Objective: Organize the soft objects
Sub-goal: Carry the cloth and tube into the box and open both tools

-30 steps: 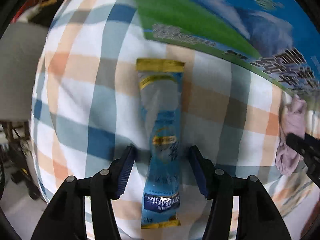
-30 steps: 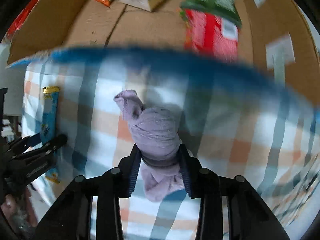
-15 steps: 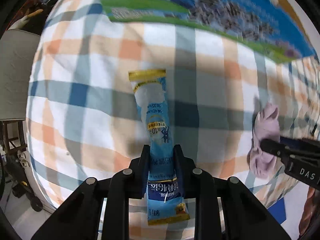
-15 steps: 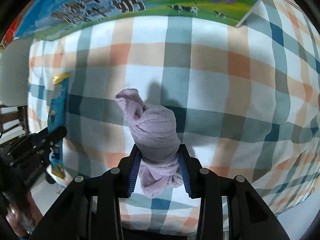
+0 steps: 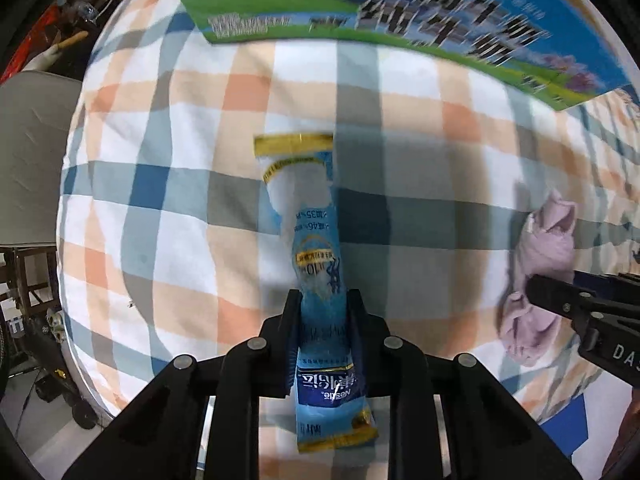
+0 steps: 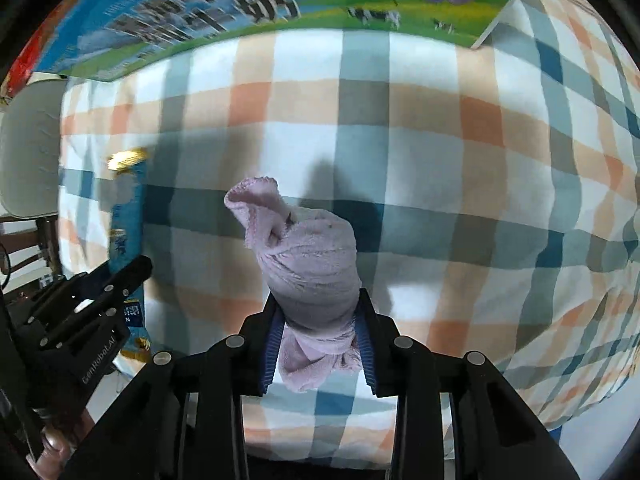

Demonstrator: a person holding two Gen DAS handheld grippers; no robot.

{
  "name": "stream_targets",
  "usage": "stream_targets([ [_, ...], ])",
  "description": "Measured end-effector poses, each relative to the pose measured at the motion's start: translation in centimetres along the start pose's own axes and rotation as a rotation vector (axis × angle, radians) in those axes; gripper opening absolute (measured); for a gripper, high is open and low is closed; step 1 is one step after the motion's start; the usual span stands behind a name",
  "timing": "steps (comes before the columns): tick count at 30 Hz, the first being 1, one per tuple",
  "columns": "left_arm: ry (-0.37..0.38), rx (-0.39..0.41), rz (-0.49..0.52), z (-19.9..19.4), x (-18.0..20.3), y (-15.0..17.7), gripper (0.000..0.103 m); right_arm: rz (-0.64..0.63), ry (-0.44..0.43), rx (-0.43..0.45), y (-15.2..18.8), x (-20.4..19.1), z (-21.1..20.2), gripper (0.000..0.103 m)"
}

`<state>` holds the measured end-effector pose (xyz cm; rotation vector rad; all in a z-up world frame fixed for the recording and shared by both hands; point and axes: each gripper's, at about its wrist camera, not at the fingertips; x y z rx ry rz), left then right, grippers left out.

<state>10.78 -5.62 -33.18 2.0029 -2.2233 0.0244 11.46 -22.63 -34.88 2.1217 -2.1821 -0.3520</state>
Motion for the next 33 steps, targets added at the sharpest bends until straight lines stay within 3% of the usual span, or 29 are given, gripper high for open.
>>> stream_targets([
  [10,0.117,0.169,0.042,-12.0,0.7,-1.3,0.017,-0.005,-0.146,0.153,0.8,0.2,-11.0,0.036],
  [13,0.133,0.23,0.066,-14.8,1.2,-3.1,0.017,-0.018,-0.164,0.224,-0.7,0.1,-15.6,0.036],
  [17,0.172,0.236,0.028,-15.9,-0.3,-5.5,0.017,-0.018,-0.153,0.276,-2.1,-2.2,-17.8,0.036],
  [21,0.24,0.137,-0.104,-12.4,-3.9,-5.9,0.026,0.005,-0.136,0.261,-2.7,-1.1,-17.2,0.036],
  [24,0.257,0.038,-0.138,-9.7,-5.3,-4.3,0.032,0.011,-0.12,0.214,-2.4,-0.6,-14.0,0.036],
  [27,0.246,-0.065,-0.111,-6.2,-4.8,-2.3,0.037,0.019,-0.108,0.159,-2.0,-0.1,-10.4,0.036],
  [33,0.126,-0.239,0.025,1.7,-1.0,0.8,0.037,-0.006,-0.014,0.016,-1.3,0.2,-3.5,0.036],
])
Point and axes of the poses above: each gripper's, at about its wrist camera, not at the fingertips, and z roughly the way its jaws point, x to its right, y to its underside, and after that the axes turned 6 degrees about y, right-handed
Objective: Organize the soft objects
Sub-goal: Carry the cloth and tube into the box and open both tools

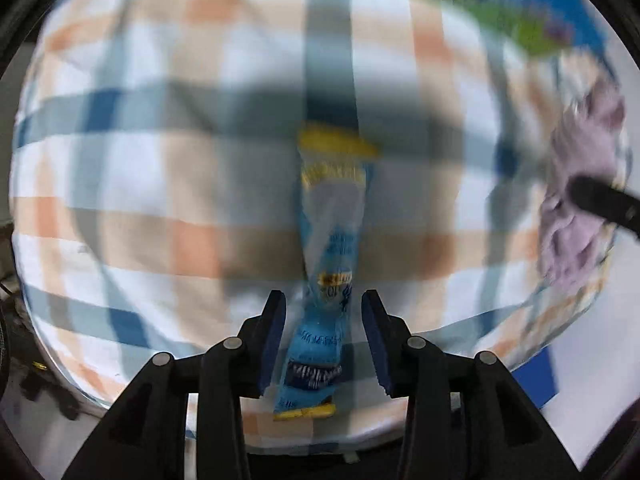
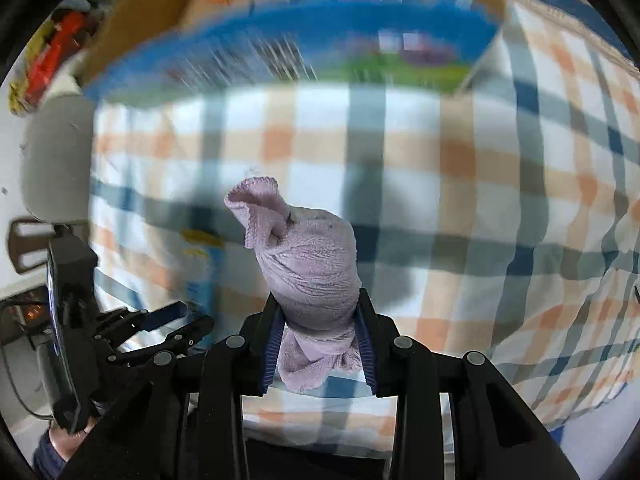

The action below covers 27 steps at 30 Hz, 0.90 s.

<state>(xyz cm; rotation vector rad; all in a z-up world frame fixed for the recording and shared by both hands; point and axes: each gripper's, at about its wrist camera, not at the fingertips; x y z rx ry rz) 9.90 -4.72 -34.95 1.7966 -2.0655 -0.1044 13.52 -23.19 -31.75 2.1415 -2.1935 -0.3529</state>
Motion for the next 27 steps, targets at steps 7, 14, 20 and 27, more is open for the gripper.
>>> stream_targets([
  [7,-0.1,0.08,0.027,0.7,1.9,-0.5,0.023,0.008,0.026,-0.102,0.2,0.5,5.9,0.047],
  [14,-0.078,0.104,-0.011,0.2,1.7,-1.4,0.016,0.054,0.017,-0.101,0.7,1.0,7.2,0.039],
  [20,0.001,0.197,-0.027,-5.0,1.8,-0.9,0.014,0.03,-0.054,-0.037,1.7,0.7,2.7,0.037],
  [27,0.11,0.372,0.026,-15.5,3.6,-1.9,0.014,-0.024,-0.155,0.133,0.5,-0.9,-8.0,0.036],
])
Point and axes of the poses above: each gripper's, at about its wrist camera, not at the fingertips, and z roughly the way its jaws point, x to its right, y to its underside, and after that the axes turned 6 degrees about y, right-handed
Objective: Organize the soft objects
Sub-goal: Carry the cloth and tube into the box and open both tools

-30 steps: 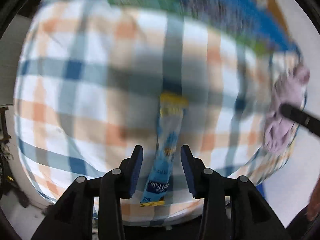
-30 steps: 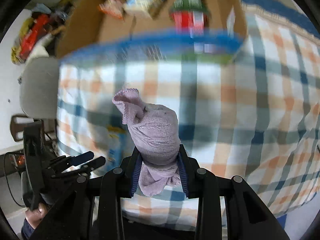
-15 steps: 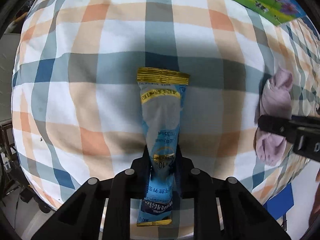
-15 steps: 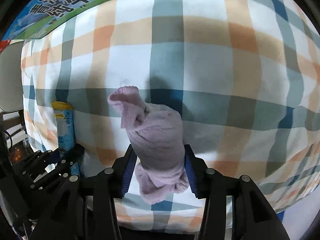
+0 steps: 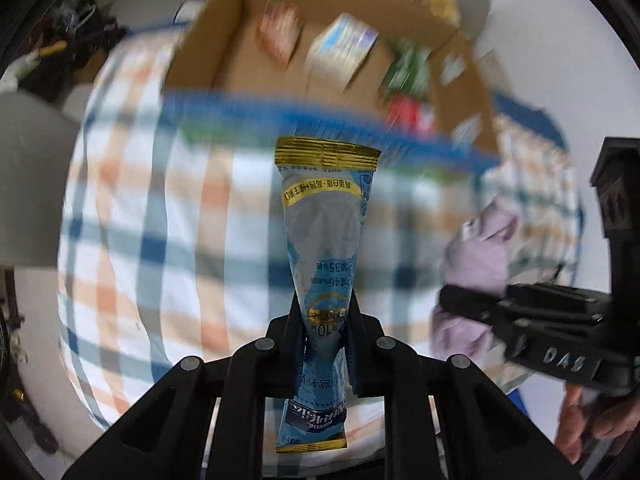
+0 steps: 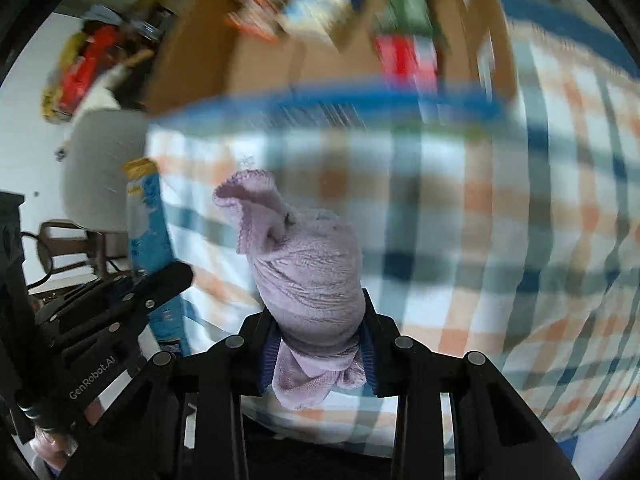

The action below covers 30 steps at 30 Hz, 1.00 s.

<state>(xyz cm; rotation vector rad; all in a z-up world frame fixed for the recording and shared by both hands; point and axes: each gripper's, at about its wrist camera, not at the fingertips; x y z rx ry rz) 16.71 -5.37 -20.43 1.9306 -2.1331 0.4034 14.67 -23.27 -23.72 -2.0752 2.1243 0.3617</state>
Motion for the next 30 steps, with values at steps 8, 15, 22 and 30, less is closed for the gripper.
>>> stream_targets([
  [8,-0.007,0.109,0.005,-4.1,-0.1,-10.3,0.014,0.036,0.007,0.127,-8.5,-2.2,-6.0,0.036],
  [15,-0.047,0.022,-0.044,0.5,-2.3,-17.2,0.014,0.099,0.063,0.101,-15.3,-2.4,-3.9,0.037],
  [22,-0.058,-0.116,-0.043,6.4,-4.1,-21.1,0.014,0.142,0.126,0.039,-18.6,-1.2,0.7,0.037],
  [30,-0.093,-0.179,0.004,10.1,-4.1,-22.9,0.016,0.154,0.138,-0.043,-20.9,0.2,5.4,0.038],
])
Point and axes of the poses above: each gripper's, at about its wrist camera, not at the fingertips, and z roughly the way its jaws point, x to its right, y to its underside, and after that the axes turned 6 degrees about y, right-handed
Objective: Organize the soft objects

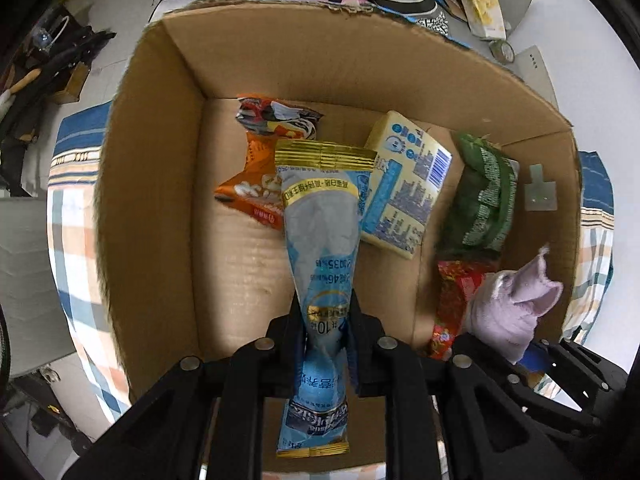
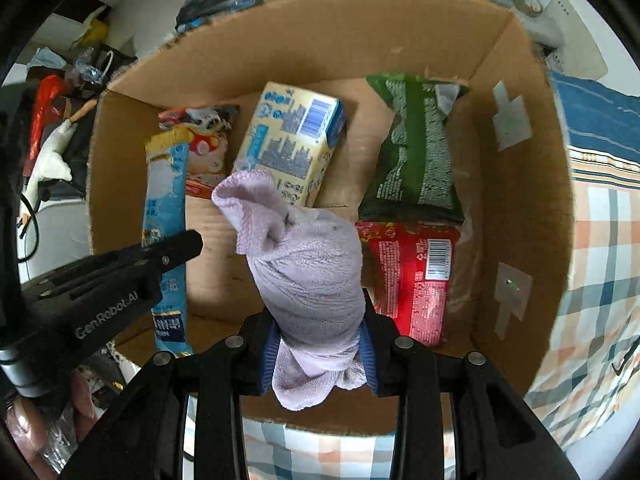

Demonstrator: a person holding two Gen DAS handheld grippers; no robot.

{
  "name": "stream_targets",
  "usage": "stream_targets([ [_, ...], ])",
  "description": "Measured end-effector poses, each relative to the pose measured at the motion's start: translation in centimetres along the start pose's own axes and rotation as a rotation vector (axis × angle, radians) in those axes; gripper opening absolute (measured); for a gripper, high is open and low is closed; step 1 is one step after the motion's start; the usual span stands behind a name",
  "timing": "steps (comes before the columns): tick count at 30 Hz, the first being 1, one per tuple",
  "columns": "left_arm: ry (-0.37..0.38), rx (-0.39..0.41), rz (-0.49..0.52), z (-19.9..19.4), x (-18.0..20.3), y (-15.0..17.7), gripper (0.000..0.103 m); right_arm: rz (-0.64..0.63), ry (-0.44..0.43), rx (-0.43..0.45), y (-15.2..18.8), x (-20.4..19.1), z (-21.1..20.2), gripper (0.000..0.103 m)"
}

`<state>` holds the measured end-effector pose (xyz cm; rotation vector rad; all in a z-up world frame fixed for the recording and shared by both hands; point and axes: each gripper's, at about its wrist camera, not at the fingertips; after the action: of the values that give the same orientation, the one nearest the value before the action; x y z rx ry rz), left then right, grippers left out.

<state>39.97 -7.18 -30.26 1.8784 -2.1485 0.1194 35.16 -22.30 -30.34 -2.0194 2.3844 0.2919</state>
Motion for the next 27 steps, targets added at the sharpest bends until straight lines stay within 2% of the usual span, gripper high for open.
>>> stream_targets([
  [2,-0.017,-0.015,0.006,0.4,0.2,-0.2,0.018,-0.01,-0.001,-0.03,-0.4,-0.2,1.0,0.042],
  [3,-0.031,-0.019,0.005,0.5,0.2,-0.3,0.022,-0.014,0.002,-0.036,-0.4,-0.3,1.3,0.044],
  [5,-0.037,-0.021,0.003,0.6,0.5,-0.4,0.025,-0.023,0.011,-0.042,-0.6,-0.3,1.7,0.056],
  [7,-0.037,-0.014,0.0,0.5,0.5,-0.3,0.028,-0.029,0.013,-0.044,-0.7,-0.4,1.9,0.063],
  [13,-0.063,0.014,-0.011,-0.1,0.8,0.3,0.032,-0.027,0.037,-0.029,-0.3,0.1,1.5,0.065],
  [17,-0.085,0.052,-0.003,-1.0,1.1,1.5,0.033,-0.031,0.07,-0.021,0.3,0.7,1.0,0.069],
  [19,-0.088,0.067,-0.001,-1.7,1.3,2.1,0.037,-0.033,0.089,-0.009,0.6,0.8,0.6,0.073],
  [20,-0.092,0.078,0.003,-1.9,1.5,2.5,0.041,-0.033,0.102,-0.001,0.9,0.8,0.4,0.08],
  [21,-0.098,0.087,0.006,-2.1,1.7,2.9,0.048,-0.035,0.108,0.004,1.1,0.9,0.3,0.084],
  [22,-0.105,0.096,0.013,-2.3,2.0,3.3,0.054,-0.044,0.113,0.007,1.2,0.9,0.1,0.094],
  [23,-0.106,0.101,0.016,-2.4,2.0,3.6,0.071,-0.045,0.124,0.012,1.4,1.0,-0.1,0.102],
  [24,-0.109,0.106,0.017,-2.5,2.0,3.8,0.086,-0.042,0.14,0.021,1.5,1.1,-0.3,0.103],
  [25,-0.121,0.114,0.021,-2.6,2.1,4.1,0.09,-0.041,0.147,0.03,1.7,1.1,-0.5,0.103],
  [27,-0.14,0.128,0.034,-2.9,2.4,4.6,0.092,-0.039,0.166,0.039,2.0,1.4,-0.9,0.103],
])
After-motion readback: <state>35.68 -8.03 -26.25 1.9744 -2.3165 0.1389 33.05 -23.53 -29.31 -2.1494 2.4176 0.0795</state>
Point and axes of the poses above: each gripper's, at about its wrist camera, not at the fingertips, and z roughly the way its jaws point, x to its right, y to its underside, and after that the axes turned 6 degrees about y, right-handed
